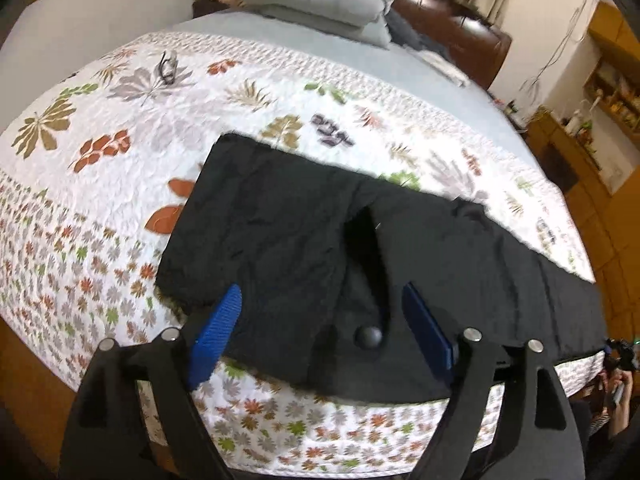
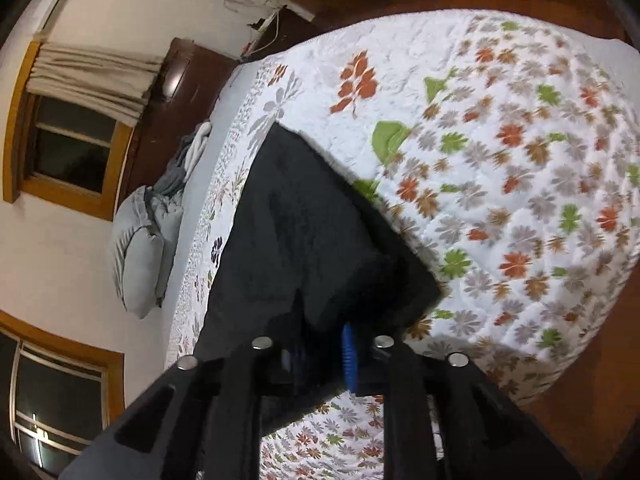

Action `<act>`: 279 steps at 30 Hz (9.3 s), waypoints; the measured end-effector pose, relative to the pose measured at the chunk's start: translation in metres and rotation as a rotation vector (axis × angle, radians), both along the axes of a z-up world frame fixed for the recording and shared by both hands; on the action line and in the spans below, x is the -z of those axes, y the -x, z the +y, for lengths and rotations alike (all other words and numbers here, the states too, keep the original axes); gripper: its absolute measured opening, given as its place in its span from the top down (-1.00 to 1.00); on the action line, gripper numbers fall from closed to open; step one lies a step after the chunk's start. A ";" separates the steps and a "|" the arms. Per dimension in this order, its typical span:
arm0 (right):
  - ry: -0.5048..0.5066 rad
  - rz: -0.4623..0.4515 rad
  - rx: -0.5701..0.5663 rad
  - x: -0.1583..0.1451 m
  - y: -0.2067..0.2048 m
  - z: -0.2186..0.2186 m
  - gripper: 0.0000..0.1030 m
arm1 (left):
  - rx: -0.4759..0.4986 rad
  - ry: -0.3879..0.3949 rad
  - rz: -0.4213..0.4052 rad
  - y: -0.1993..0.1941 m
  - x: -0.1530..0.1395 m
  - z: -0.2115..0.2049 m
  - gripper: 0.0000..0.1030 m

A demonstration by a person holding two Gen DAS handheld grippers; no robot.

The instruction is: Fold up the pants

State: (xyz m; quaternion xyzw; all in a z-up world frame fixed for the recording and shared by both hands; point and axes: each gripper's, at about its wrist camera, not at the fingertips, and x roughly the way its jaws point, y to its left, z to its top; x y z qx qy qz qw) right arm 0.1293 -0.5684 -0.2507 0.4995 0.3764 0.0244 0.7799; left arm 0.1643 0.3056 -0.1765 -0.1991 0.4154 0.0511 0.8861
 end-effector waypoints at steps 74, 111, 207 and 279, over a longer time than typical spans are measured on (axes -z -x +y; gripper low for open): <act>-0.276 -0.148 0.131 0.051 0.044 -0.017 -0.42 | -0.039 -0.096 0.183 -0.053 0.058 0.006 -0.69; -0.155 -0.274 0.091 -0.010 -0.003 0.015 0.65 | -0.070 -0.027 0.121 -0.047 0.057 0.011 -0.73; 0.703 -0.431 -0.492 -0.207 -0.010 0.410 0.67 | -0.176 0.231 -0.219 0.010 0.047 0.027 -0.85; 1.249 -0.411 -0.940 -0.064 0.020 0.587 0.67 | -0.161 0.223 -0.209 0.005 0.049 0.026 -0.91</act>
